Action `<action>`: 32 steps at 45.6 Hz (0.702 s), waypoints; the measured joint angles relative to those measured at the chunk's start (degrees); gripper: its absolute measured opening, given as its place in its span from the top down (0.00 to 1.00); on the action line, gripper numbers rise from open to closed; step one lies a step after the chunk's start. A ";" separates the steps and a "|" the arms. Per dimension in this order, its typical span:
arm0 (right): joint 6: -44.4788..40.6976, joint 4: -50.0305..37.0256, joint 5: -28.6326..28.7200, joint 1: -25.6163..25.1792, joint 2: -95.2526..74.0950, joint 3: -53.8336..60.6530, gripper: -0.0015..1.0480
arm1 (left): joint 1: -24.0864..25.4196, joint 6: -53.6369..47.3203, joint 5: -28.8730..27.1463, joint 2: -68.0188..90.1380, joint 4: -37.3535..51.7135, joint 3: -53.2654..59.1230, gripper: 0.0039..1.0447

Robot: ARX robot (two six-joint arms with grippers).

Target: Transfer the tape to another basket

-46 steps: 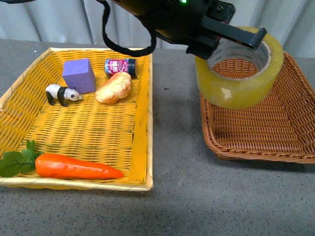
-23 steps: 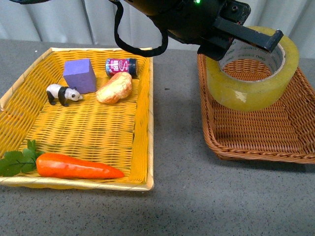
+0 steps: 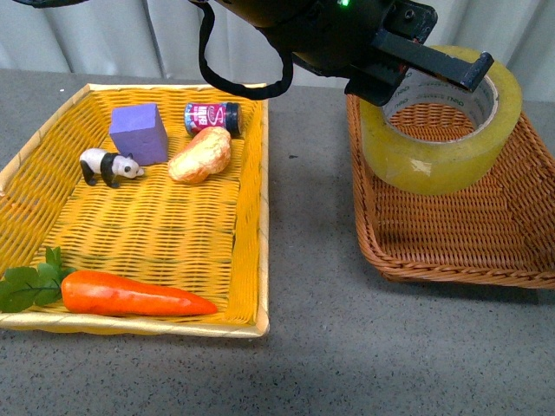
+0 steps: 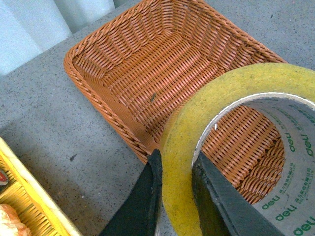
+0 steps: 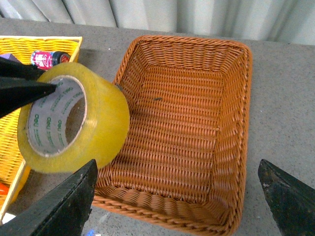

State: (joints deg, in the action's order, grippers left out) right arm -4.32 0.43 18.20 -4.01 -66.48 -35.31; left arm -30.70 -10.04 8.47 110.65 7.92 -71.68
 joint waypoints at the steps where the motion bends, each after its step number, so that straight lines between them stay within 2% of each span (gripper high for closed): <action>1: 0.00 0.24 0.02 0.17 -0.81 -0.74 0.09 | 0.00 0.00 0.02 0.00 0.00 0.00 0.86; 9: -0.28 2.38 1.18 3.85 -11.80 -10.10 0.09 | -0.09 0.00 0.13 0.00 0.00 0.00 0.86; 17: -1.07 4.79 -0.83 8.59 -19.34 -16.17 0.09 | -0.07 0.00 0.07 0.00 0.00 0.00 0.86; 32: -1.62 6.62 -3.56 12.28 -25.90 -19.41 0.09 | -0.09 0.00 0.09 0.00 0.00 0.00 0.86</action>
State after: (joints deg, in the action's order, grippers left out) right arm -5.93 7.05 14.63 8.27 -92.38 -54.72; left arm -30.79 -10.04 8.56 110.65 7.92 -71.68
